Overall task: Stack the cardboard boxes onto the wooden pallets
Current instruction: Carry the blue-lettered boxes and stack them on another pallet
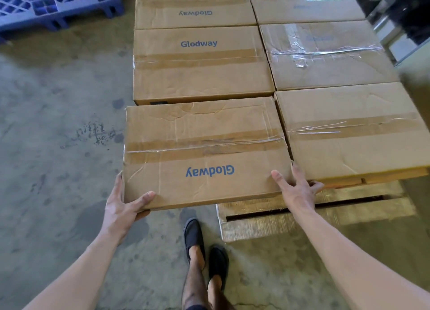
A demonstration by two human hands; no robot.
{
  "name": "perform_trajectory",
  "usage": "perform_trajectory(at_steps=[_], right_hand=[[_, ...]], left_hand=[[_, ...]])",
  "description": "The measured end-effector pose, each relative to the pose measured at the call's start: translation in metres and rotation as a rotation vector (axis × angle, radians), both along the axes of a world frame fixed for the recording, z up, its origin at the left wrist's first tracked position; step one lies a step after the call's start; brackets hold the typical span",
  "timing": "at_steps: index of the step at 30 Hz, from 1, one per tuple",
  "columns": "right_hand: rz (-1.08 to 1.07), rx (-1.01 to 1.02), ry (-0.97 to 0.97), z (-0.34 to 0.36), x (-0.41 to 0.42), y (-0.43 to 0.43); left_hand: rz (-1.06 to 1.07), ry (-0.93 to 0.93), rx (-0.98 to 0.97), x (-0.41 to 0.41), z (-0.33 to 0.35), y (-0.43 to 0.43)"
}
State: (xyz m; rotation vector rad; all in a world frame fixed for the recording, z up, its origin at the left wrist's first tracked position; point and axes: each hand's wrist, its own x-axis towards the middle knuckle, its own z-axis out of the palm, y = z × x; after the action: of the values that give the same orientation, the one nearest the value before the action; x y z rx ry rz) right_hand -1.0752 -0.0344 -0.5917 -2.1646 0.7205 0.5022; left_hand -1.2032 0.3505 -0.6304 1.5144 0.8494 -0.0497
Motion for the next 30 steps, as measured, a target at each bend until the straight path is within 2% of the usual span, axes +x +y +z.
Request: perform_trajectory(at_steps=[6, 20, 30], right_hand=[[0.023, 0.001, -0.041, -0.008, -0.006, 0.005], [-0.197, 0.046, -0.166, -0.007, 0.003, 0.016], [-0.279, -0.013, -0.134, -0.013, 0.015, 0.019]], left_hand=[[0.007, 0.003, -0.007, -0.001, -0.005, -0.005], [0.012, -0.011, -0.016, 0.011, -0.001, -0.010], [0.056, -0.017, -0.026, 0.016, 0.005, -0.024]])
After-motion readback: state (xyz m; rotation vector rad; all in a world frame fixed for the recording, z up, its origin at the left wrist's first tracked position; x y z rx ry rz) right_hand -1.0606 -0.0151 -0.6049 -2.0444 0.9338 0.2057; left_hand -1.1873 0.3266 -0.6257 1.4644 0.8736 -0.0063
